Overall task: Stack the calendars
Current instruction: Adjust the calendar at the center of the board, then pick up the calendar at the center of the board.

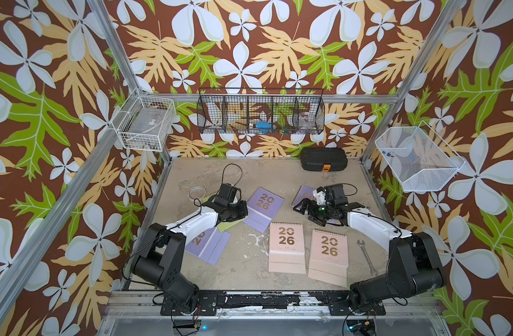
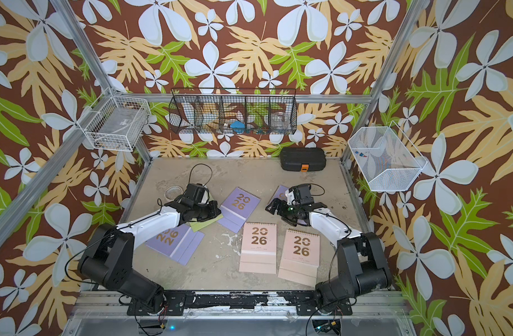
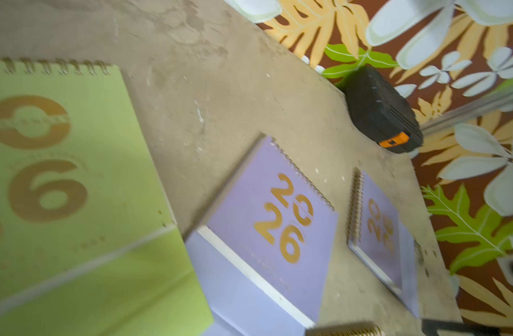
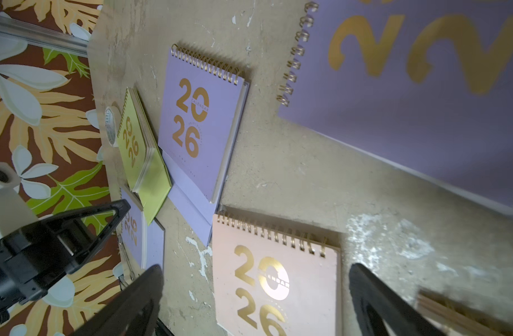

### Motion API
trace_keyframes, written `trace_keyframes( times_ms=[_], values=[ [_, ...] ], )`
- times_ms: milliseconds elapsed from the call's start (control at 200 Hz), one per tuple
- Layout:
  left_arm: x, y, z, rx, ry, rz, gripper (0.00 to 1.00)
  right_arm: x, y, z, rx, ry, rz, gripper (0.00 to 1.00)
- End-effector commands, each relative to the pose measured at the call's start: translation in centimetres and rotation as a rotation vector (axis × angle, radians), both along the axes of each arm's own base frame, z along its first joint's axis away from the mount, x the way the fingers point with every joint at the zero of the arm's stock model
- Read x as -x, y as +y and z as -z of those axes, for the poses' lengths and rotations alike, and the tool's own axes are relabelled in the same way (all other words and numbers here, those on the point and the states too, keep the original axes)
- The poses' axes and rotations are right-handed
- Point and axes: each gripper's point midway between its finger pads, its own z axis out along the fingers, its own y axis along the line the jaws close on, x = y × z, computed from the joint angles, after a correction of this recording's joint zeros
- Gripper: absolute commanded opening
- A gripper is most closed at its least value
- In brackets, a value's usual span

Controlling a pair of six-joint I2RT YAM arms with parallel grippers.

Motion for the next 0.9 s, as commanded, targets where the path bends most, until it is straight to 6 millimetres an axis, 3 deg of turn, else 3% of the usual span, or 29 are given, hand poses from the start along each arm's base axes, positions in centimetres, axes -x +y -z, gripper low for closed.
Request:
trace_keyframes(
  times_ms=[0, 160, 305, 576, 896],
  values=[
    [-2.0, 1.0, 0.1, -0.048, -0.007, 0.031, 0.00, -1.2, 0.8, -0.5, -0.022, -0.004, 0.056, 1.00],
    [-6.5, 2.0, 0.4, -0.047, -0.017, -0.002, 0.00, -2.2, 2.9, -0.4, -0.067, 0.013, 0.077, 1.00],
    [-9.1, 2.2, 1.7, -0.056, -0.008, 0.006, 0.00, -2.9, 5.0, 0.3, -0.085, 0.041, 0.058, 1.00],
    [-10.8, 1.9, 2.5, -0.056, 0.000, 0.036, 0.00, -4.2, 7.4, 1.0, -0.086, 0.074, 0.007, 1.00],
    [-11.2, 0.9, 4.6, -0.032, 0.053, 0.089, 0.00, -5.3, 8.8, 2.3, -0.118, 0.111, 0.016, 1.00]
  ],
)
